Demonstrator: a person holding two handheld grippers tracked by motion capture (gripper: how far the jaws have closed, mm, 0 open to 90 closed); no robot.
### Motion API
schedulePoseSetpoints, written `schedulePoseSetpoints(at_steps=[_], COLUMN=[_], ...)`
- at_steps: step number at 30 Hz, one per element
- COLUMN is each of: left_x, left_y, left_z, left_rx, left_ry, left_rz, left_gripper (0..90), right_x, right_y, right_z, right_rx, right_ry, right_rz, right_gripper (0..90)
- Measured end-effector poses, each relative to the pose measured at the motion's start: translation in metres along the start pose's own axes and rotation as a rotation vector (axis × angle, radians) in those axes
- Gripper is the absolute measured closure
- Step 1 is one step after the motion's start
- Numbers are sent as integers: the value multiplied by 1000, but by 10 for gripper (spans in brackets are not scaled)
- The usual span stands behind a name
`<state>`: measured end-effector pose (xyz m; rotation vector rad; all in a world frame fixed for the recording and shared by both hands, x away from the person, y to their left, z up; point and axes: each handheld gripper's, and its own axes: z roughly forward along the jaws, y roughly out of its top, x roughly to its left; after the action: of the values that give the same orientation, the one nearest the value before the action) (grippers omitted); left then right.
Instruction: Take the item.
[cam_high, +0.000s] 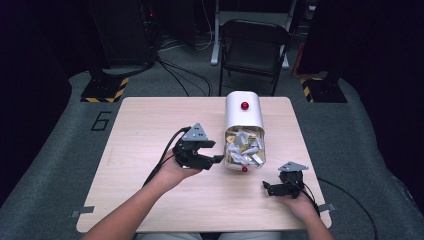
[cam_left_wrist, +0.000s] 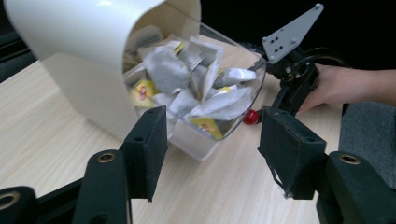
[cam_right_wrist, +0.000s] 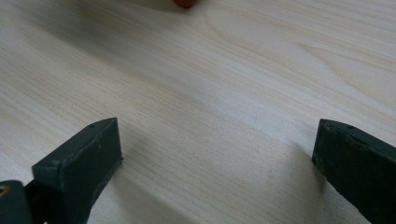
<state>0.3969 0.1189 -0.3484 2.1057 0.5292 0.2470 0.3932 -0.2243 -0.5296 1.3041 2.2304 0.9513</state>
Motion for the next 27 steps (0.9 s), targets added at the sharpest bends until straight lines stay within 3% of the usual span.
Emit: schedulePoseSetpoints(at_steps=[15,27], left_x=[-14,-16], left_y=[15,17], left_z=[31,46], left_rx=[17,13], left_ry=[-55,-56], left_rz=[55,66], left_gripper=[493,554], right_x=[0,0], right_y=[0,0], right_z=[0,0], right_rx=[0,-1], right_ry=[0,0], right_rz=[0,0], right_gripper=[8,8])
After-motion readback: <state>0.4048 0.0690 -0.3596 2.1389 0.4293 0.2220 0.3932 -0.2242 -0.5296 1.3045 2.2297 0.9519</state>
